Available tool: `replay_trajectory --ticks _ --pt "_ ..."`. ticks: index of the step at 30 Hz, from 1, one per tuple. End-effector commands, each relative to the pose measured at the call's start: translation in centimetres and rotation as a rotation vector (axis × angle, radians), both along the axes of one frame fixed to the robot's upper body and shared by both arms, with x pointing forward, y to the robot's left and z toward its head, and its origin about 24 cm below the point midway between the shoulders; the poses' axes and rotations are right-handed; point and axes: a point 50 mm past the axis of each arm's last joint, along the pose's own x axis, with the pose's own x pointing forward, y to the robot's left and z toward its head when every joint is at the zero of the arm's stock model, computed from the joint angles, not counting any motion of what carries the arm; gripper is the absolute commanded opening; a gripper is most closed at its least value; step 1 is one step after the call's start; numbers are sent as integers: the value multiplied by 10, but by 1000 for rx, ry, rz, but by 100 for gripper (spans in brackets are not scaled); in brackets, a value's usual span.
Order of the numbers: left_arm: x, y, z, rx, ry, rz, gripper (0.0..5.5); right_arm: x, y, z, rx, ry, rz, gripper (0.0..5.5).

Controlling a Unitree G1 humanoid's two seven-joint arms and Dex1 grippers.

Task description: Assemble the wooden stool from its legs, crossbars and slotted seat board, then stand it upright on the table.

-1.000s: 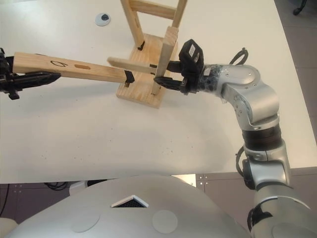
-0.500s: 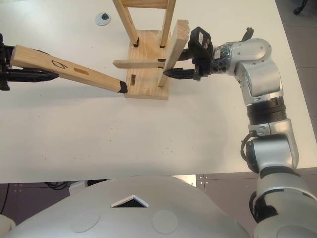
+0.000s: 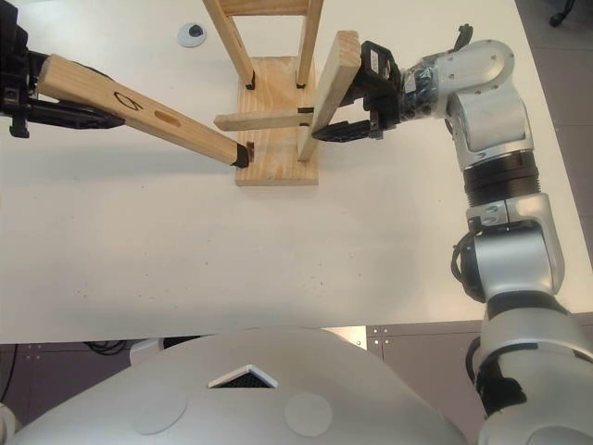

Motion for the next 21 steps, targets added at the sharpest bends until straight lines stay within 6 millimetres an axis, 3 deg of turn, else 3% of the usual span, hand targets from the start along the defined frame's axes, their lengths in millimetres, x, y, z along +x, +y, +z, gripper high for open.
replay_trajectory --ticks 1,12,21 --pt "8 -3 -7 40 8 -21 201 -2 8 -5 -5 22 39 205" --pt "22 -19 -16 186 25 -122 201 -4 11 -9 -2 26 36 205" --pt "35 -66 21 153 31 -188 201 -9 21 -12 22 20 47 205"
